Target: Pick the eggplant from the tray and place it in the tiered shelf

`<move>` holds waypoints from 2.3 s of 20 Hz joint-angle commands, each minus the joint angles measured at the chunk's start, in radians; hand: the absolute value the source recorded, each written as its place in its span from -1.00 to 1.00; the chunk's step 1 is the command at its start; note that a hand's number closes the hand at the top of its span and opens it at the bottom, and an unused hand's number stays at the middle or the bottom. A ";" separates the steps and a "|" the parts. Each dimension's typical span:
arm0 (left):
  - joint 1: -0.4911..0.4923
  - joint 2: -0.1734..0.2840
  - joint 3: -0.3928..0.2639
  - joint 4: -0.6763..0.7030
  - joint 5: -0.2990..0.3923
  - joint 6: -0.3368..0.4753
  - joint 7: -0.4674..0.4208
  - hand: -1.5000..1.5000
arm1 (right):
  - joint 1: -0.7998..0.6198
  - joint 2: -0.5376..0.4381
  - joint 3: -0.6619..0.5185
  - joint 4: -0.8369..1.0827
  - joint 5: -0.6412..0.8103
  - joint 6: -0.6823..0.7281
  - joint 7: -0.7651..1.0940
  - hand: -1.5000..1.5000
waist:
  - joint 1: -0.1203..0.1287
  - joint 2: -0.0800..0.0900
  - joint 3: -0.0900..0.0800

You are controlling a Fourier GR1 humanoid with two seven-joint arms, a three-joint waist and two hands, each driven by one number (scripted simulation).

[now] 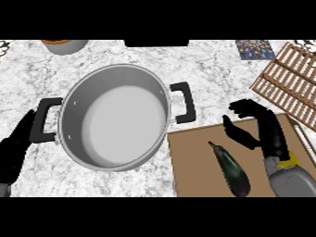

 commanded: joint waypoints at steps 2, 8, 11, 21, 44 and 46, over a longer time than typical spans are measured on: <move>-0.028 0.005 0.010 0.032 0.011 -0.064 -0.029 0.00 | 0.073 0.161 0.199 -0.086 0.302 -0.222 0.227 -1.00 | 0.007 0.005 0.005; 0.015 0.021 0.026 -0.002 0.024 -0.084 -0.029 0.00 | 0.079 0.125 0.291 -0.148 0.667 -0.080 0.610 -1.00 | 0.002 -0.005 0.001; 0.018 0.012 0.010 0.000 0.003 -0.073 -0.028 0.00 | -0.006 0.106 0.286 -0.173 0.744 0.134 0.786 -1.00 | 0.005 -0.004 0.001; 0.006 0.030 0.022 -0.005 0.020 -0.112 -0.013 0.00 | -0.052 0.127 0.343 -0.189 0.550 0.755 1.007 -1.00 | 0.032 0.006 0.002; -0.073 -0.031 0.024 0.017 -0.021 -0.087 0.026 0.00 | -0.075 0.097 0.226 -0.082 0.497 1.007 0.974 -1.00 | 0.014 0.010 0.007; -0.065 -0.030 0.037 0.027 -0.021 -0.100 0.020 0.00 | -0.101 0.105 0.193 -0.054 0.516 1.001 0.950 -1.00 | 0.021 0.010 0.008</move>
